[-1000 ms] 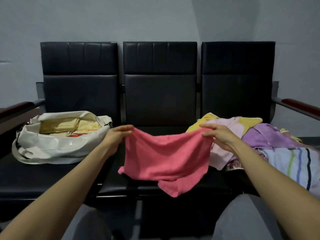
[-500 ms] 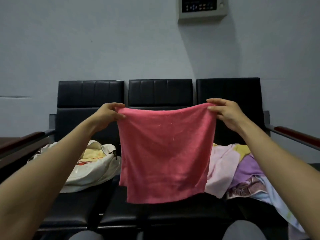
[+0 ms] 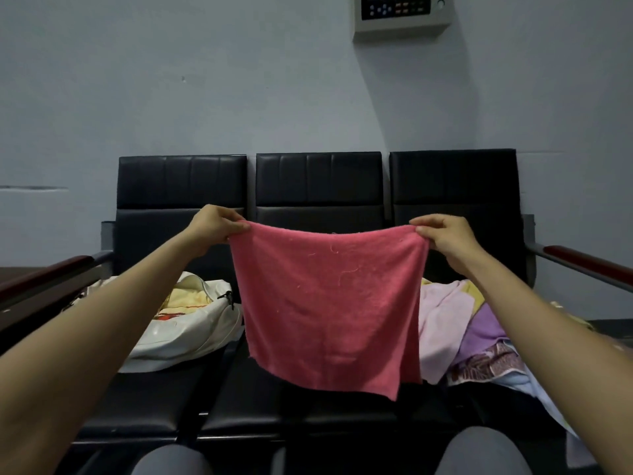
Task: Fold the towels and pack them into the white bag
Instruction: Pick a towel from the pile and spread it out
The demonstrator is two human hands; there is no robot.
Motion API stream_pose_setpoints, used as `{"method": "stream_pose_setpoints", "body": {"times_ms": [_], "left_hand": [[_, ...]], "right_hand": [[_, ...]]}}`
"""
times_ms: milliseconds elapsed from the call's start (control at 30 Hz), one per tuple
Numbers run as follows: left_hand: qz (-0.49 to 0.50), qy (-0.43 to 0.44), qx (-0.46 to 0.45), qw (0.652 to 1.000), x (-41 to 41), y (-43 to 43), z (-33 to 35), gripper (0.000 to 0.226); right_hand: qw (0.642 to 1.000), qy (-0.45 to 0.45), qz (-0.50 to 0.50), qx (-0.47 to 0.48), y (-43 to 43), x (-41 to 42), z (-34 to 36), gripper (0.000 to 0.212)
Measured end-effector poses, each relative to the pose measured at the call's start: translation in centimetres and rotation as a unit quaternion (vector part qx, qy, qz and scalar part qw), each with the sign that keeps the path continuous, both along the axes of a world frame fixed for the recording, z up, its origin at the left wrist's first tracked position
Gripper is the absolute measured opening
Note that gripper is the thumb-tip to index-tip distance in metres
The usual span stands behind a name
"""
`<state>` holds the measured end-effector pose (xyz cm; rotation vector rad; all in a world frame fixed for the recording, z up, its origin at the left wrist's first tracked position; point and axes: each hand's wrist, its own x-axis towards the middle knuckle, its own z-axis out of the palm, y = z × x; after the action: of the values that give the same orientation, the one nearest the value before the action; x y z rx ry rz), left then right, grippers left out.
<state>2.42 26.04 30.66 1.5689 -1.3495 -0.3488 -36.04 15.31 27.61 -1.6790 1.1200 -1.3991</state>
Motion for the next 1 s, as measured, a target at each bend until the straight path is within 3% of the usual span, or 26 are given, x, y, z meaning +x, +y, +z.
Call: {"method": "stream_pose_setpoints", "body": {"times_ms": [100,200,333,400,567,700,833,900,1000], "left_hand": [[-0.017,0.053,-0.019,0.998,-0.4,0.5,-0.2,0.008],[-0.030,0.094,-0.035,0.995,-0.3,1.5,-0.3,0.004],[-0.041,0.110,-0.055,0.992,-0.3,2.6,-0.9,0.011],[-0.026,0.088,-0.068,0.993,-0.3,3.1,-1.1,0.016],[0.004,-0.082,-0.059,0.995,0.9,3.4,-1.0,0.014],[0.004,-0.094,-0.029,0.995,1.9,1.0,-0.5,0.014],[0.053,-0.126,0.072,0.988,3.2,-5.1,-2.7,0.023],[0.071,-0.080,0.115,0.988,4.1,-8.9,-5.8,0.026],[0.070,0.093,0.153,0.981,5.1,-14.0,-11.7,0.021]], "right_hand": [[0.996,0.010,0.069,0.056,1.1,-0.4,0.6,0.040],[0.990,0.126,0.057,0.028,1.6,-1.2,1.0,0.049],[0.961,0.273,-0.002,-0.047,2.1,-0.9,1.3,0.031],[0.953,0.292,-0.014,-0.075,2.3,-0.7,1.6,0.019],[0.964,0.248,0.030,-0.089,2.9,-1.2,2.7,0.005],[0.982,0.179,0.058,-0.025,0.2,-0.8,2.3,0.009],[0.986,0.127,0.053,0.094,-5.4,1.7,-0.9,0.009],[0.978,0.096,0.069,0.172,-8.3,3.3,-3.8,0.014],[0.967,0.063,0.070,0.238,-12.6,5.6,-9.2,0.015]]}}
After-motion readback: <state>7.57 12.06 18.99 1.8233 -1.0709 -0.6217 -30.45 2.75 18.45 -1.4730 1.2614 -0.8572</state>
